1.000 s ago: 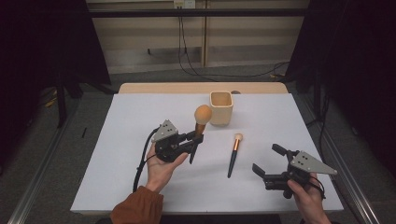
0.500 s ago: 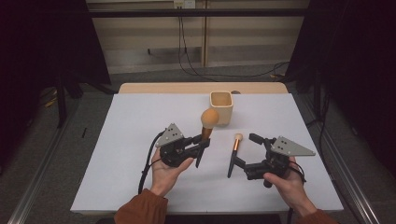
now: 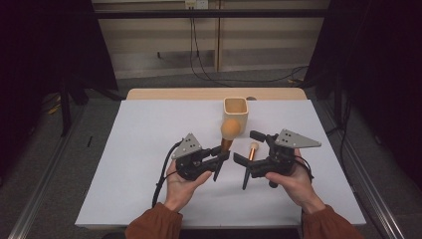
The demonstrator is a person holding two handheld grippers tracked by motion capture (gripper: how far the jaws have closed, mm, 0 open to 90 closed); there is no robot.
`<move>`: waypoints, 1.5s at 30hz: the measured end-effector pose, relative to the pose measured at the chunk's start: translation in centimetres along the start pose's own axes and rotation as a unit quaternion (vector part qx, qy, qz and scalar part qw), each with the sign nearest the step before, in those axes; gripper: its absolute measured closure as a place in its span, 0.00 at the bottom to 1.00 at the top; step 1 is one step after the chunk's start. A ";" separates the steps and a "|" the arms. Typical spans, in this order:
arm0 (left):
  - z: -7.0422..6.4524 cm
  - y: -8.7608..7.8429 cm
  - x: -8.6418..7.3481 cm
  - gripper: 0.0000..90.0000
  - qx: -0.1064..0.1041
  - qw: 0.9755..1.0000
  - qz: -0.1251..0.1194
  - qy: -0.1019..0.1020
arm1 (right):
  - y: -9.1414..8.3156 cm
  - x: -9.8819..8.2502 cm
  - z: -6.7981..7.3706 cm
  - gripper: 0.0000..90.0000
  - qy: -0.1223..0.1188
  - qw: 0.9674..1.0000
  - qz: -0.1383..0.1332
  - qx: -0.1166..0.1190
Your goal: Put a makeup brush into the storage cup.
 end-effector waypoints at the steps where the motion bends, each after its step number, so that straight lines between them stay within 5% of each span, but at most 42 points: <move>1: 0.0 0.0 0.0 0.80 0.000 1.000 0.000 0.000 | 0.2 0.0 0.0 0.05 0.001 1.000 0.000 0.003; 9: -0.3 0.2 -0.1 0.80 -0.006 1.000 -0.001 0.003 | 1.4 0.0 0.0 0.09 0.023 0.999 0.004 0.023; 34: -0.3 0.6 -0.4 0.80 -0.015 1.000 0.000 0.002 | 2.7 -0.5 0.4 0.71 0.071 0.994 0.004 0.083; 45: -0.2 0.9 -0.7 0.80 -0.012 1.000 0.002 0.004 | 2.7 -0.8 0.3 0.72 0.064 0.995 0.013 0.077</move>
Point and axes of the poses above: each handheld gripper's, and its own axes: y roughly forward along the jaws, x roughly out of its top, z roughly to its left, the point moved 7 cm from there along y, roughly forward along the jaws, and after that the axes turned 8 degrees about -y, right-handed, at the moved point
